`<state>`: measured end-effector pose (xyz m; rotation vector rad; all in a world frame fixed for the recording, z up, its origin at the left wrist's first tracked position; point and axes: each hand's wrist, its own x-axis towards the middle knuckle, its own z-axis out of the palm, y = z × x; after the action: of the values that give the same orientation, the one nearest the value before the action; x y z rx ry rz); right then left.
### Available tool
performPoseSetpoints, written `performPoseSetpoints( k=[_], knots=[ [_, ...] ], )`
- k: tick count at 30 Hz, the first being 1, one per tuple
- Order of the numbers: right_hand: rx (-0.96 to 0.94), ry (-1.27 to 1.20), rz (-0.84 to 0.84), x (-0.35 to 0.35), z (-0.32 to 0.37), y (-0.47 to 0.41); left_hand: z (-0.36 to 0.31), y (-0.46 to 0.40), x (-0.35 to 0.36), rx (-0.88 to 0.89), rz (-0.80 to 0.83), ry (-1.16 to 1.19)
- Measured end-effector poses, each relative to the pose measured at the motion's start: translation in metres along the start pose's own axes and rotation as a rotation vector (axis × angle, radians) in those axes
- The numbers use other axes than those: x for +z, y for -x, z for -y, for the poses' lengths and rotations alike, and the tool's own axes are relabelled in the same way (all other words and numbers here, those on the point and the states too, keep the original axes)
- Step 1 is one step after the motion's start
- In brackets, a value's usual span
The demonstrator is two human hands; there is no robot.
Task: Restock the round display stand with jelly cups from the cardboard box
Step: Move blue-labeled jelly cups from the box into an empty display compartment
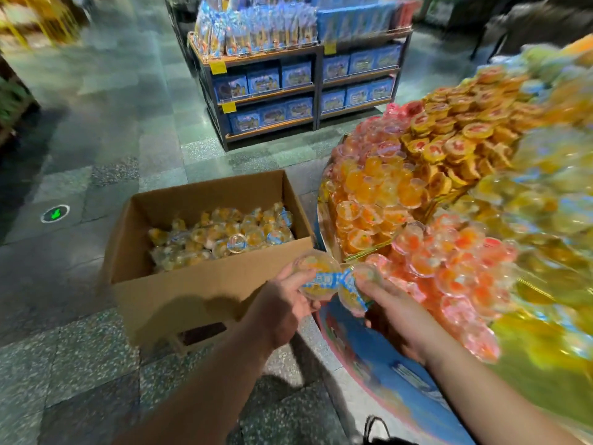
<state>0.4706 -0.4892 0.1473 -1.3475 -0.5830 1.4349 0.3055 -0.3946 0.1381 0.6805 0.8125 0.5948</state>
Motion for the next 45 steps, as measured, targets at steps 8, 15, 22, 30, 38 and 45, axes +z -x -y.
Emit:
performPoseSetpoints(
  k=[8, 15, 22, 30, 38, 45],
  knots=[
    [0.004, 0.013, -0.23, -0.128, -0.007, 0.066, 0.066, -0.014, 0.127, -0.083, 0.131, -0.114],
    [0.07, -0.078, -0.385, -0.275, -0.022, 0.127, 0.166, -0.036, 0.255, -0.232, 0.154, -0.286],
    [0.149, -0.123, -0.473, -0.407, -0.046, 0.16, 0.274, -0.074, 0.355, -0.299, -0.014, -0.36],
    [0.304, -0.236, -0.488, -0.475, -0.08, 0.115, 0.344, -0.137, 0.385, -0.419, -0.19, -0.284],
    [0.361, -0.374, -0.504, -0.51, -0.127, 0.034, 0.401, -0.227, 0.353, -0.456, -0.379, -0.204],
    [0.391, -0.35, -0.563, -0.535, -0.16, -0.024, 0.43, -0.273, 0.334, -0.43, -0.462, -0.127]
  ],
)
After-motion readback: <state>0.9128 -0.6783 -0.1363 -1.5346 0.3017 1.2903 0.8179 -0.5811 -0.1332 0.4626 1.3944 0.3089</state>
